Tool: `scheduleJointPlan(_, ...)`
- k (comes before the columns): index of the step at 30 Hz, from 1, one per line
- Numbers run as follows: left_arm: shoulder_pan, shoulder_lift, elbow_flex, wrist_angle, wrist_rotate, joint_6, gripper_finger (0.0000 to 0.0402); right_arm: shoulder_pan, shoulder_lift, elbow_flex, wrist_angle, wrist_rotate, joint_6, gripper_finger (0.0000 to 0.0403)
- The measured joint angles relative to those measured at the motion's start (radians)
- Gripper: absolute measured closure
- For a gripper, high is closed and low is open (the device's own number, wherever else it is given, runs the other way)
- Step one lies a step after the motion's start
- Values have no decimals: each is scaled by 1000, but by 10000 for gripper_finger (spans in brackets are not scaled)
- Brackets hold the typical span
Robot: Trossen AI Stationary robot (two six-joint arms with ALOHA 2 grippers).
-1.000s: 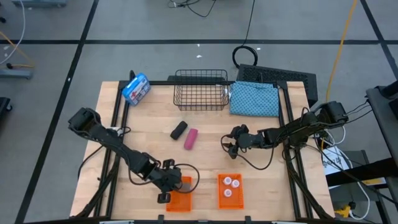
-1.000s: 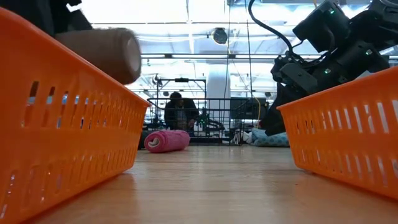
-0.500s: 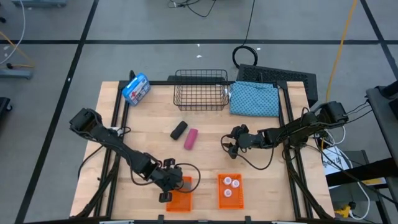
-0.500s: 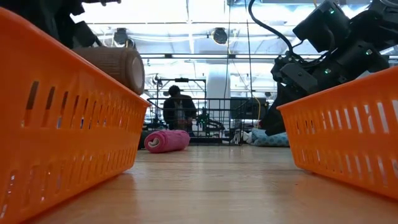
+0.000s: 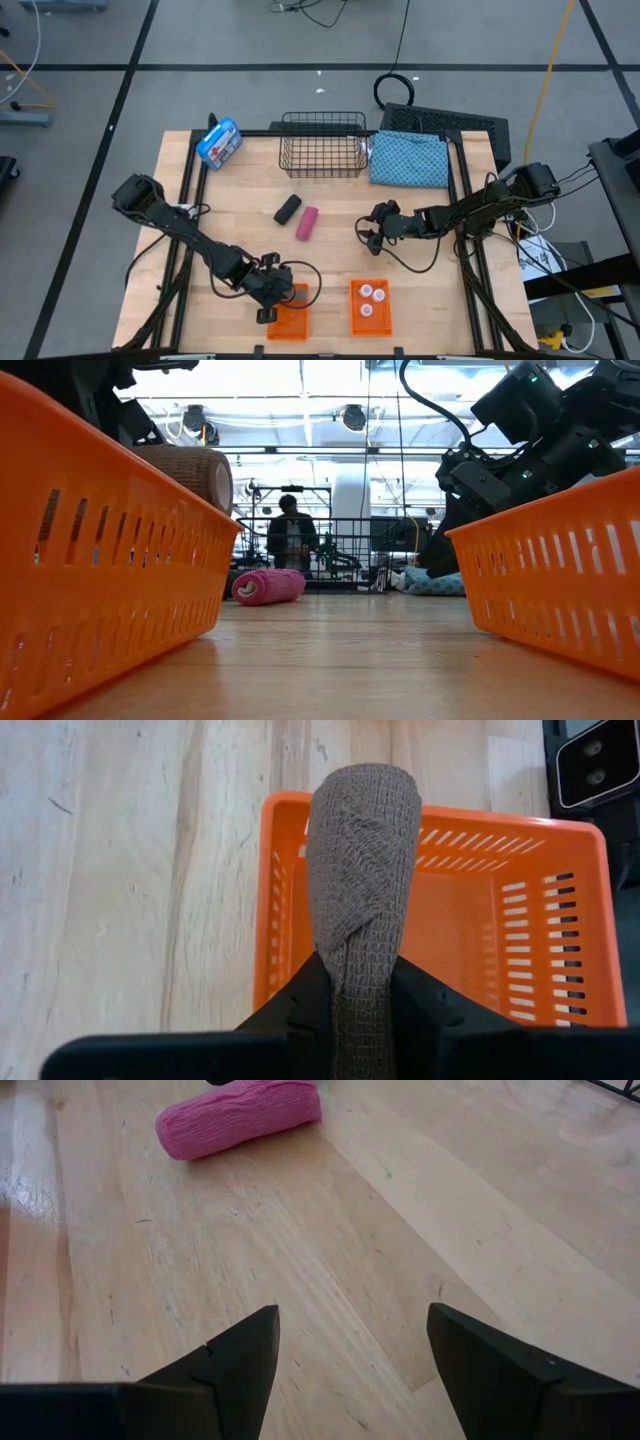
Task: Pick & Place Medicine items
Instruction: Put the brown bandage into the left orange basket
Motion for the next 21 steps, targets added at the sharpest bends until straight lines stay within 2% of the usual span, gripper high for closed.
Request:
scheduleJointPlan(7,0,0,0,2,1,0,331,0,0,0,0,0,0,158)
scheduleJointPlan(21,4,1,0,8,2,30,213,0,0,0,0,0,0,158)
